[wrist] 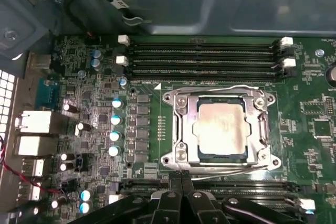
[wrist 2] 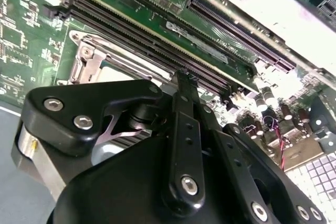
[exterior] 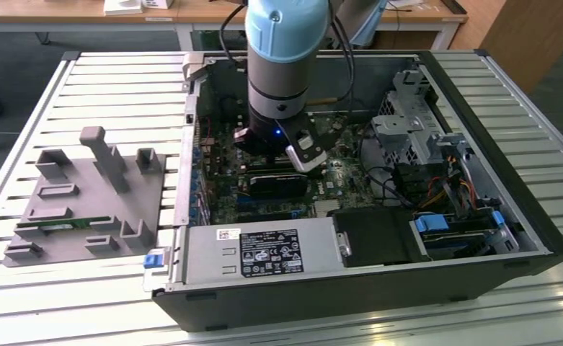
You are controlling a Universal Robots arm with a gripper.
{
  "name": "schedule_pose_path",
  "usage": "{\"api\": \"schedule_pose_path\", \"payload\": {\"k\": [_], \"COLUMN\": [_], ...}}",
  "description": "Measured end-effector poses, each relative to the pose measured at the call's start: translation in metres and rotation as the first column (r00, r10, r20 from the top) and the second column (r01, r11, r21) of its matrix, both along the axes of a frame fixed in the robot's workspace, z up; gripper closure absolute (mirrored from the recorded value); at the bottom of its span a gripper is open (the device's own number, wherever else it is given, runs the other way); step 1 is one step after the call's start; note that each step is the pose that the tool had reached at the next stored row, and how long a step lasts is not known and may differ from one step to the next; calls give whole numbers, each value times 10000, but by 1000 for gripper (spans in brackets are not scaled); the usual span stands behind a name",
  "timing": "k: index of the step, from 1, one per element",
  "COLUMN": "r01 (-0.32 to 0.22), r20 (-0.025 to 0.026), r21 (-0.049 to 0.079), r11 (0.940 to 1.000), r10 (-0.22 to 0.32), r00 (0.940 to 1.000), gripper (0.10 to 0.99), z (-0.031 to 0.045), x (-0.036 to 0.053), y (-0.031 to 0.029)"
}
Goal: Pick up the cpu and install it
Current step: 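Install the second cpu locking lever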
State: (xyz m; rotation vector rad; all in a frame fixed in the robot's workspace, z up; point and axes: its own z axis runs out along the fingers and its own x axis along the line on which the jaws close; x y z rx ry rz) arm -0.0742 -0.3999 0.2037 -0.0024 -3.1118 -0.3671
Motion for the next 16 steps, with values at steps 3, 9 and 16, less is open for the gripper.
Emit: {"api": "schedule_pose_path", "payload": {"k": [3, 9, 16], "r01": [0, 1, 0], "r20": [5, 6, 6], "r21": [131, 429, 641], "r11": [9999, 9991, 9979], "r10": [0, -1, 0], "r00": [10000, 10000, 10000], "gripper": [980, 980, 980], "z": [-29, -77, -109], "x": [-20, -22, -48], "y": [0, 0, 7]}}
